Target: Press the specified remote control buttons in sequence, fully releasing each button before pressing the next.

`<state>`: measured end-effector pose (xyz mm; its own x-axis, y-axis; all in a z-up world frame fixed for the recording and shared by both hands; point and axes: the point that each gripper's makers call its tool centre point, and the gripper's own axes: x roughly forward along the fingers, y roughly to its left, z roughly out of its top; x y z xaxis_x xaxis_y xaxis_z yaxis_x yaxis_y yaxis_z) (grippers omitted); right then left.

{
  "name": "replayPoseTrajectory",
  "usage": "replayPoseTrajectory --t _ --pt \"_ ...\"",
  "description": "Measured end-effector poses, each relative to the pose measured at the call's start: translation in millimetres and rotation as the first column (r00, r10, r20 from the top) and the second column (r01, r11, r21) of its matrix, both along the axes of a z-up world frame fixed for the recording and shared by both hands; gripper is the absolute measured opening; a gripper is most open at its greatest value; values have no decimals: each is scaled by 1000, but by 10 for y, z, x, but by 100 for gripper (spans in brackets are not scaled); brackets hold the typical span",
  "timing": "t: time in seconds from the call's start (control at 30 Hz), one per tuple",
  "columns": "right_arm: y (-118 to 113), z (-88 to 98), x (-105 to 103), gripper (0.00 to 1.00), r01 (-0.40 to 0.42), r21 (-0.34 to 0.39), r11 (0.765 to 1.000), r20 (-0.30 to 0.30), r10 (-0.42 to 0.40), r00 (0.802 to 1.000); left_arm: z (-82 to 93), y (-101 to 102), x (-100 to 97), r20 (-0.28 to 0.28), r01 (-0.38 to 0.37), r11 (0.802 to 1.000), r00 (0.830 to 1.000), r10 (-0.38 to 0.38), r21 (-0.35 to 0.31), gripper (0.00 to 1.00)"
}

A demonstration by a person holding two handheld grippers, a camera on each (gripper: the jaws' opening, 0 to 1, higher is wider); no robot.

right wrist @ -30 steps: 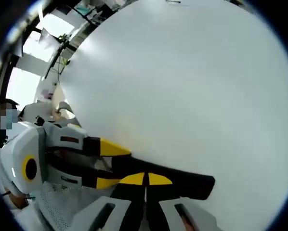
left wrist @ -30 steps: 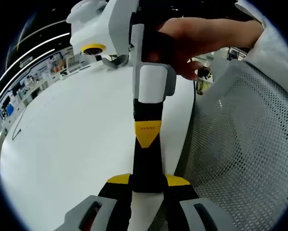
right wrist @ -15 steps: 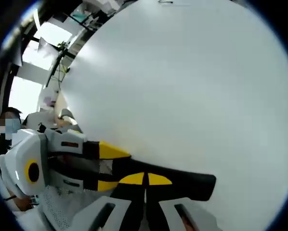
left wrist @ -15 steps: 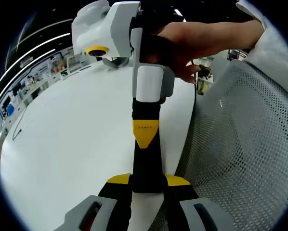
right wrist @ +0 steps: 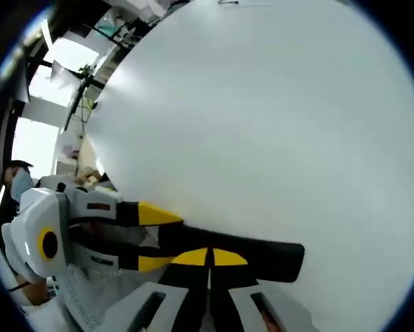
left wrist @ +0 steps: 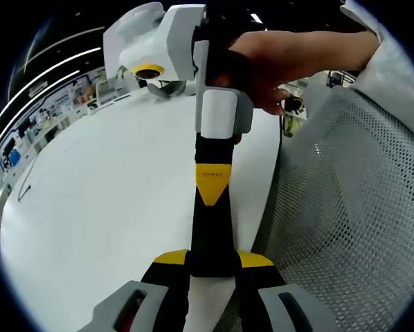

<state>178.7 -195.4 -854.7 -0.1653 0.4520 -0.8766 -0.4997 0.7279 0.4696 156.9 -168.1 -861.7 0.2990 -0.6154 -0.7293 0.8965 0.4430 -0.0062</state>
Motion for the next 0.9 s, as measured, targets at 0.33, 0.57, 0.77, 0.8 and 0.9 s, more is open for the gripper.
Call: replayPoseTrajectory --t 0.33,0.57,0.77,0.8,0.9 --pt "5 -8 -14 0 -94 -25 995 143 96 985 4 1 -4 0 1 1000 1000 -1 -1 24" --pt "11 2 -6 0 -96 -33 995 134 100 986 5 1 -4 0 1 1000 1000 -1 -3 24" --pt "123 69 -56 0 -126 -10 992 143 126 982 2 2 -3 0 1 1000 1000 -1 -3 24" --pt "120 53 -61 0 -138 -21 990 139 140 980 2 2 -3 0 1 1000 1000 -1 -3 24" --pt "107 -9 -88 0 -149 -34 988 120 152 981 5 -3 -3 1 0 1000 1000 0 -3 24"
